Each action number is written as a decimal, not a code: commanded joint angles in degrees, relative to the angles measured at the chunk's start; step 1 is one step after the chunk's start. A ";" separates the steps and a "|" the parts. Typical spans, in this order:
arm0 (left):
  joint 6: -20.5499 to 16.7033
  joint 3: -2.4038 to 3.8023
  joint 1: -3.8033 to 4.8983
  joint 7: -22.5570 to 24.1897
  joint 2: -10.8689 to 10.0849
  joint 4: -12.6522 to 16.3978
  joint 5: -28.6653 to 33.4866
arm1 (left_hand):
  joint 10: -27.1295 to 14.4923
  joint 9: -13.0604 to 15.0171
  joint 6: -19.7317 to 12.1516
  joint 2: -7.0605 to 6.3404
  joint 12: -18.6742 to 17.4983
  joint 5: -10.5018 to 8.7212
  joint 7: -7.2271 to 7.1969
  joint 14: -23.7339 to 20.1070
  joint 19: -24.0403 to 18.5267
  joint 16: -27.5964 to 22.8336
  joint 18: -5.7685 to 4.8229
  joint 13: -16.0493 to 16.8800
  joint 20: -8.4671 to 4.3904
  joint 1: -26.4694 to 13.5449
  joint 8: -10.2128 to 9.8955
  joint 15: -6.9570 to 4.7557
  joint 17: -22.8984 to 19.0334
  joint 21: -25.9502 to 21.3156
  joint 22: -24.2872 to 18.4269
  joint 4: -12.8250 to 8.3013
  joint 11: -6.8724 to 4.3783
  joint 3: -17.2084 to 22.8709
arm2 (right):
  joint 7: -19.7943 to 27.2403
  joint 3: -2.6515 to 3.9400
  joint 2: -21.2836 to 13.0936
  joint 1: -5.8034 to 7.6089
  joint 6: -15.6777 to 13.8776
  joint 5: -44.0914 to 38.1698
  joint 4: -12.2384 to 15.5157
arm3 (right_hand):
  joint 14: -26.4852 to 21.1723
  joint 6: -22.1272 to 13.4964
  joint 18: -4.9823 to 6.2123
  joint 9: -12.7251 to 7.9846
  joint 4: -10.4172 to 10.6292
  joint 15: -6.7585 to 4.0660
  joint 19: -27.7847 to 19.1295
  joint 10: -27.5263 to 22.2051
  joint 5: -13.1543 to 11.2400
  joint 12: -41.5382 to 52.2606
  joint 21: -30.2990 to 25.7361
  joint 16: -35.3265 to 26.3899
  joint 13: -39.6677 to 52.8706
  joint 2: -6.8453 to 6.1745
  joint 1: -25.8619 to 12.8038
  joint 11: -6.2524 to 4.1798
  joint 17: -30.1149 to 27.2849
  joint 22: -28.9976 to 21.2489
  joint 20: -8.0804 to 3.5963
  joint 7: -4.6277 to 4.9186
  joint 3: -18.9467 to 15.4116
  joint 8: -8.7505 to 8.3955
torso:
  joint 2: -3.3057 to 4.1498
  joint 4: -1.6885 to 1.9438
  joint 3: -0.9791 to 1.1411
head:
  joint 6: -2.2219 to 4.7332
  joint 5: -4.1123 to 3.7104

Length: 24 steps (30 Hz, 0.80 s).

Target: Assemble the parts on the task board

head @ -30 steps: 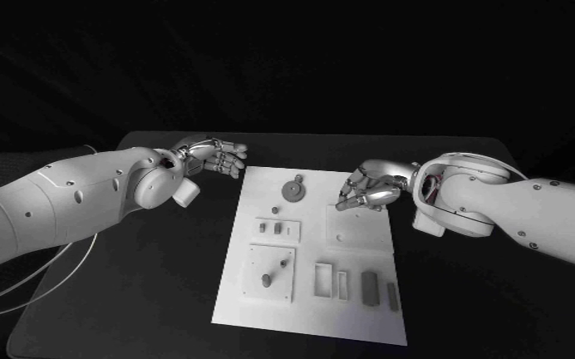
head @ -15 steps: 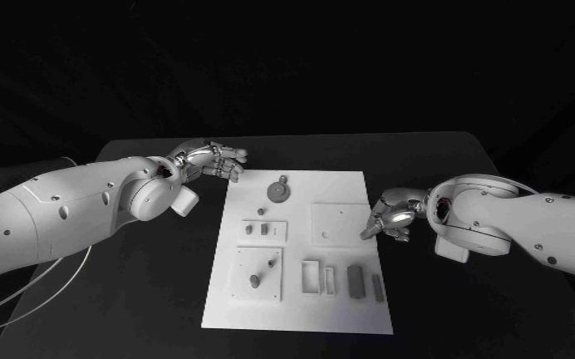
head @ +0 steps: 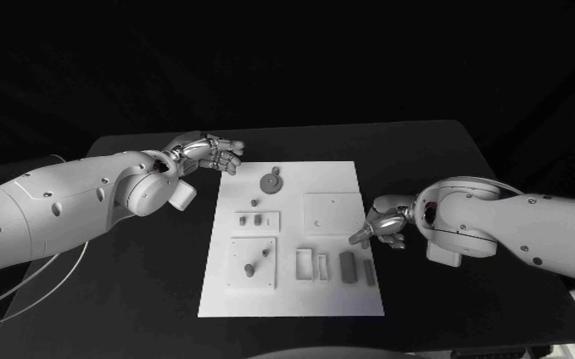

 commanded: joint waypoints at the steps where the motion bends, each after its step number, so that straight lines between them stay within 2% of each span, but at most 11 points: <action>1: -0.54 -0.13 -0.05 0.17 0.19 0.21 -0.25 | 0.17 -0.09 0.35 -0.15 0.33 -0.02 0.17 0.41 0.28 -0.14 0.53 0.08 -0.08 -0.68 0.09 0.02 0.05 0.31 -0.08 0.03 -0.37 -0.42 | -2.07 -0.06 0.49 -0.57 1.89 -3.91 0.79 | 0.82 1.40 0.81 0.37 1.78 -0.46 0.44 0.81 -0.28 0.58 0.28 0.52 0.23 -0.98 -1.63 -0.40 0.17 0.08 -0.51 -0.38 0.39 0.89 | -0.14 -0.14 -0.19 | -0.54 -0.92; 5: -0.53 -0.91 -0.06 0.05 0.29 0.23 -0.25 | 0.18 -0.14 0.36 -0.13 0.34 -0.02 0.18 0.44 0.29 -0.16 0.53 0.09 -0.09 -1.02 0.06 0.00 0.05 0.28 -0.11 0.14 -0.39 -0.56 | -2.41 -0.28 1.26 -1.20 2.48 -4.70 1.02 | 1.27 2.50 0.81 0.86 3.93 -0.76 0.93 1.54 -0.35 0.84 0.67 0.90 0.47 -2.60 -2.72 -1.01 0.31 0.21 -1.07 -0.99 1.34 1.59 | -0.37 -0.27 -0.26 | -0.99 -1.34; 7: -0.43 -1.03 -0.07 0.01 0.44 0.19 -0.25 | 0.18 -0.16 0.37 -0.13 0.33 -0.03 0.18 0.44 0.30 -0.17 0.53 0.09 -0.10 -1.16 0.06 0.00 0.05 0.27 -0.12 0.19 -0.39 -0.62 | -2.47 -0.37 1.84 -1.60 2.87 -5.68 0.98 | 1.42 2.61 0.81 1.00 4.72 -0.83 1.07 1.75 -0.30 0.88 0.82 1.00 0.56 -3.07 -2.99 -1.10 0.33 0.27 -1.26 -1.11 1.68 1.70 | -0.55 -0.34 -0.34 | -1.36 -1.46; 12: -0.20 -1.17 -0.26 -0.07 0.76 0.16 -0.25 | 0.16 -0.21 0.35 -0.15 0.32 -0.04 0.18 0.44 0.31 -0.21 0.53 0.09 -0.11 -1.51 0.02 0.00 0.04 0.23 -0.16 0.28 -0.38 -0.77 | -2.75 -0.56 3.01 -2.51 4.16 -10.25 0.85 | 1.64 2.86 0.81 1.30 6.48 -0.87 1.26 2.07 -0.30 0.88 1.05 1.18 0.72 -4.17 -3.69 -1.29 0.37 0.36 -1.55 -1.30 2.16 1.92 | -0.93 -0.49 -0.48 | -1.71 -1.44; 15: 0.06 -1.20 -0.42 -0.15 0.89 0.11 -0.25 | 0.13 -0.26 0.33 -0.14 0.30 -0.05 0.19 0.43 0.30 -0.25 0.53 0.09 -0.13 -2.00 -0.01 -0.01 0.03 0.19 -0.21 0.46 -0.38 -0.94 | -2.85 -0.69 3.97 -3.06 4.51 -14.99 0.40 | 1.76 3.12 0.81 1.48 7.08 -0.86 1.33 2.24 -0.29 0.91 1.17 1.30 0.82 -4.49 -3.73 -1.42 0.40 0.41 -1.67 -1.43 2.32 2.11 | -1.11 -0.47 -0.54 | -1.90 -1.40; 19: 0.18 -1.20 -0.53 -0.16 0.86 0.19 -0.25 | 0.12 -0.29 0.30 -0.15 0.29 -0.05 0.20 0.42 0.29 -0.27 0.53 0.09 -0.13 -2.19 -0.04 -0.01 0.02 0.17 -0.24 0.52 -0.38 -1.00 | -2.91 -0.82 4.76 -3.54 5.27 -16.88 0.36 | 1.83 3.28 0.81 1.58 7.22 -0.83 1.37 2.35 -0.29 0.94 1.25 1.37 0.88 -4.67 -3.57 -1.50 0.42 0.45 -1.75 -1.51 2.38 2.22 | -1.30 -0.49 -0.62 | -2.15 -1.23; 24: 0.40 -1.20 -0.56 -0.26 0.83 0.19 -0.25 | 0.11 -0.31 0.28 -0.17 0.28 -0.05 0.20 0.41 0.28 -0.29 0.53 0.09 -0.14 -2.30 -0.06 -0.01 0.02 0.16 -0.25 0.54 -0.38 -1.04 | -2.99 -0.93 5.57 -3.92 5.78 -18.54 -0.06 | 1.88 3.36 0.81 1.64 7.30 -0.80 1.39 2.43 -0.29 0.96 1.31 1.42 0.92 -4.70 -3.47 -1.54 0.44 0.48 -1.79 -1.55 2.40 2.28 | -1.13 -0.45 -0.60 | -2.06 -1.11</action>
